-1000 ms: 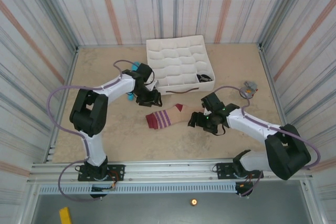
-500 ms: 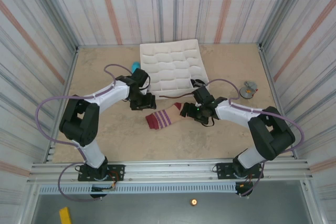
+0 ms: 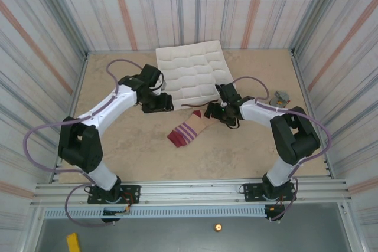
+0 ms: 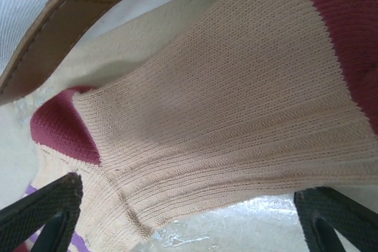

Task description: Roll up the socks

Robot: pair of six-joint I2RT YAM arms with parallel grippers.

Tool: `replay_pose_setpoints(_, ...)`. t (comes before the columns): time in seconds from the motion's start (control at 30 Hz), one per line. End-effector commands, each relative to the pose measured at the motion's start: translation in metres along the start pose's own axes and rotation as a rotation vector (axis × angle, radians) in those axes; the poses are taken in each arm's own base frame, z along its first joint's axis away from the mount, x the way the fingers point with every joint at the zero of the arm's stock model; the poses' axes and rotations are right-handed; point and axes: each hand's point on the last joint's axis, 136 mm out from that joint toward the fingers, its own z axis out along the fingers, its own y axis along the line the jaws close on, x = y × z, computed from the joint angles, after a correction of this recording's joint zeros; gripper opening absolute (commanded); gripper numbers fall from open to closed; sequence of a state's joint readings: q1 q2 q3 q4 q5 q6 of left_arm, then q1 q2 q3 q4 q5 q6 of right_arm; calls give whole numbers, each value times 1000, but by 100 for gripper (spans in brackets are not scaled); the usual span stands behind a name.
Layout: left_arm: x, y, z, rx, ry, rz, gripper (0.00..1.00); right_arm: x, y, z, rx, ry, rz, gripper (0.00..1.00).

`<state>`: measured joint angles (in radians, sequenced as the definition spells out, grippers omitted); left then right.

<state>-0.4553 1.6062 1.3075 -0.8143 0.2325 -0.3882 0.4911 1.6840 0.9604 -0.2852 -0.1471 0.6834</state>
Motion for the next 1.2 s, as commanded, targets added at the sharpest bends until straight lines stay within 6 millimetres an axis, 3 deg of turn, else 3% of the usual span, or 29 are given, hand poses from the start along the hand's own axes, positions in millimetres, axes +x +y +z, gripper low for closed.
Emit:
replay_pose_setpoints(0.0,27,-1,-1,41,68,18,74,1,5,-16,64,-27,-151,99)
replay_pose_setpoints(0.27,46,2,18,84,116,-15,70,18,25,-66,29,-134,-300,99)
replay_pose_setpoints(0.5,56,1,49,142,170,-13,66,38,7,-92,43,-203,-240,99)
replay_pose_setpoints(0.6,60,2,64,162,198,-21,65,48,-1,-95,57,-184,-232,99)
replay_pose_setpoints(0.8,71,-2,82,192,256,-59,65,71,4,-94,33,-187,-319,98)
replay_pose_setpoints(1.17,110,-27,103,314,331,-213,65,102,34,-82,-61,-213,-510,82)
